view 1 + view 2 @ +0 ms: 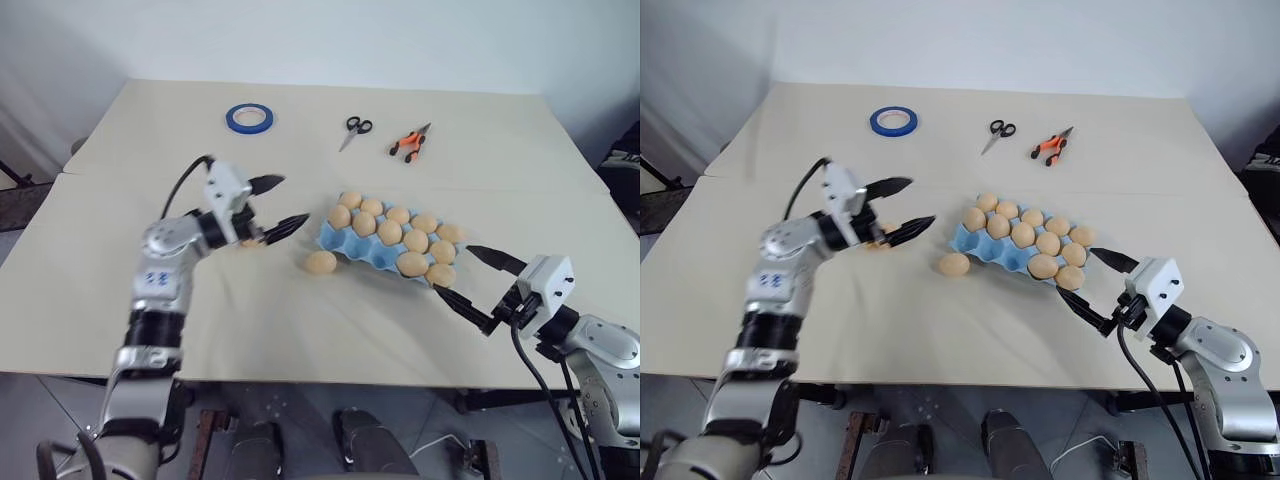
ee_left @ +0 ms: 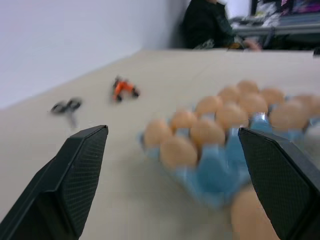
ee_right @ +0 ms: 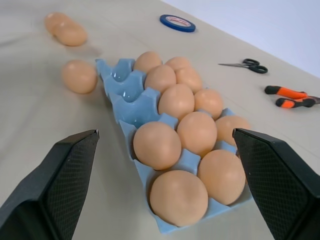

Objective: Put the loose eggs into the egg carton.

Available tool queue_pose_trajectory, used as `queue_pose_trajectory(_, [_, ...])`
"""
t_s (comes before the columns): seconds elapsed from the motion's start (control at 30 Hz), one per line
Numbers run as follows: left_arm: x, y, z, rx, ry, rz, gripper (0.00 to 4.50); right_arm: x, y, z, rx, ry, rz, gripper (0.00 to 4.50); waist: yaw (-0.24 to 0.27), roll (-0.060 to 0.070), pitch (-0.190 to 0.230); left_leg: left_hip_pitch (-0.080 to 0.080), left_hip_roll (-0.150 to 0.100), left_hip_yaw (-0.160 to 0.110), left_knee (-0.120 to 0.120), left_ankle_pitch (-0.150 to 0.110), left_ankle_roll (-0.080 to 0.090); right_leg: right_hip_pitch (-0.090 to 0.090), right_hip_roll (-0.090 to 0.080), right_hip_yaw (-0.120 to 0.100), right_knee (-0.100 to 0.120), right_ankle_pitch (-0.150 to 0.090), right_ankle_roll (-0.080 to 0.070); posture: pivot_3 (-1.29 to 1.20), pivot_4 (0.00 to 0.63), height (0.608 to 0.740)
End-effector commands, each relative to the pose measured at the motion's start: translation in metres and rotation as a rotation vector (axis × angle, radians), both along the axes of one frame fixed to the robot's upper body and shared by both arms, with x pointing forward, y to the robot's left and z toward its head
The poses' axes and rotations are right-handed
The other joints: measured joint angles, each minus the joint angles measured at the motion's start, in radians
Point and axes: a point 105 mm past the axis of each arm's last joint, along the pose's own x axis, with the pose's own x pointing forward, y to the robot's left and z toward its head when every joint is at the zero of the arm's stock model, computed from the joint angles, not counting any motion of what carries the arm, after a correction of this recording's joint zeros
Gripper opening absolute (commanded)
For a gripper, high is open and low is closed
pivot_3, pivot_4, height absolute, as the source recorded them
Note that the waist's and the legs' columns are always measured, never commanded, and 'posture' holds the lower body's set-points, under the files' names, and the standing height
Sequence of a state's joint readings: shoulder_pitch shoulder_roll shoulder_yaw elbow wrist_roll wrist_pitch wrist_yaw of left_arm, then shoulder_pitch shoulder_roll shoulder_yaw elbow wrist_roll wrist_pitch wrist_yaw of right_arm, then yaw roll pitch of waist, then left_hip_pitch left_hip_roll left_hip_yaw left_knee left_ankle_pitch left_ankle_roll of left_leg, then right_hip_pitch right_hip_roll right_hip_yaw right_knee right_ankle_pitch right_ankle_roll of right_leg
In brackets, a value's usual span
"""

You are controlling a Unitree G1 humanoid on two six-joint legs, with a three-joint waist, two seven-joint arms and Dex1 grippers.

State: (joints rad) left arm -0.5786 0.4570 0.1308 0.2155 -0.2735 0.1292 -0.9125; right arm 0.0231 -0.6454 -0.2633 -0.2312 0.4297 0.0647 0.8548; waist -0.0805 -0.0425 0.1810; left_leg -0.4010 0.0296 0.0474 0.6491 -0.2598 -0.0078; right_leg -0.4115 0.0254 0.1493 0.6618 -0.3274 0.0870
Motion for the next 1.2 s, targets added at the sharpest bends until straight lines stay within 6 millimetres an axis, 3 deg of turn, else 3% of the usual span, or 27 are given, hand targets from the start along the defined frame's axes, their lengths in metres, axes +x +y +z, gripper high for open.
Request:
queue_pose_trajectory(0.03, [-0.027, 0.025, 0.005, -0.004, -0.007, 0.000, 4.44, -0.001, 0.000, 0.010, -0.013, -0.036, 0.025, 4.50, 0.003, 0.000, 0.000, -0.001, 0.000, -0.001, 0.001, 0.000, 0.001, 0.001, -0.001, -0.002, 0.000, 0.000, 0.000, 0.00, 0.150, 0.740])
queue_pose_trajectory(0.27, [-0.064, 0.073, -0.025, 0.048, 0.088, 0.055, 4.44, 0.004, -0.001, 0.011, -0.024, -0.035, 0.047, 4.50, 0.000, 0.000, 0.000, 0.000, 0.000, -0.004, 0.001, 0.002, 0.002, 0.004, -0.005, -0.007, -0.002, 0.000, -0.003, 0.00, 0.150, 0.740])
queue_pose_trajectory(0.43, [-0.074, 0.069, -0.023, 0.027, 0.101, 0.045, 4.44, 0.007, -0.001, 0.013, -0.023, -0.041, 0.054, 4.50, 0.000, 0.000, 0.000, 0.000, 0.000, -0.004, 0.000, 0.002, 0.002, 0.004, -0.008, -0.010, -0.002, 0.000, -0.004, 0.00, 0.150, 0.740])
queue_pose_trajectory(0.63, [-0.063, 0.032, -0.019, 0.020, 0.076, -0.017, 4.44, 0.009, 0.001, 0.012, -0.022, -0.042, 0.062, 4.50, 0.001, 0.000, 0.000, -0.001, -0.001, -0.004, 0.000, 0.002, 0.002, 0.004, -0.009, -0.011, -0.003, 0.000, -0.004, 0.00, 0.150, 0.740])
queue_pose_trajectory(0.93, [-0.022, -0.055, -0.012, 0.032, 0.013, -0.103, 4.44, 0.009, 0.001, 0.011, -0.022, -0.048, 0.048, 4.50, 0.006, 0.000, 0.000, -0.002, -0.002, -0.004, 0.001, 0.003, 0.003, 0.004, -0.008, -0.011, -0.003, 0.000, -0.003, 0.00, 0.150, 0.740])
queue_pose_trajectory(1.03, [-0.009, -0.080, -0.031, 0.088, 0.081, -0.090, 4.44, 0.007, 0.002, 0.012, -0.016, -0.052, 0.039, 4.50, 0.002, 0.000, 0.000, -0.002, -0.002, -0.004, 0.001, 0.003, 0.003, 0.004, -0.006, -0.010, -0.003, 0.000, -0.002, 0.00, 0.150, 0.740])
queue_pose_trajectory(1.2, [-0.007, -0.093, -0.061, 0.208, 0.159, -0.093, 4.44, 0.004, 0.000, 0.010, -0.018, -0.050, 0.022, 4.50, -0.004, 0.000, 0.000, -0.002, -0.001, -0.004, 0.000, 0.003, 0.002, 0.003, -0.002, -0.007, -0.002, 0.000, -0.002, 0.00, 0.150, 0.740])
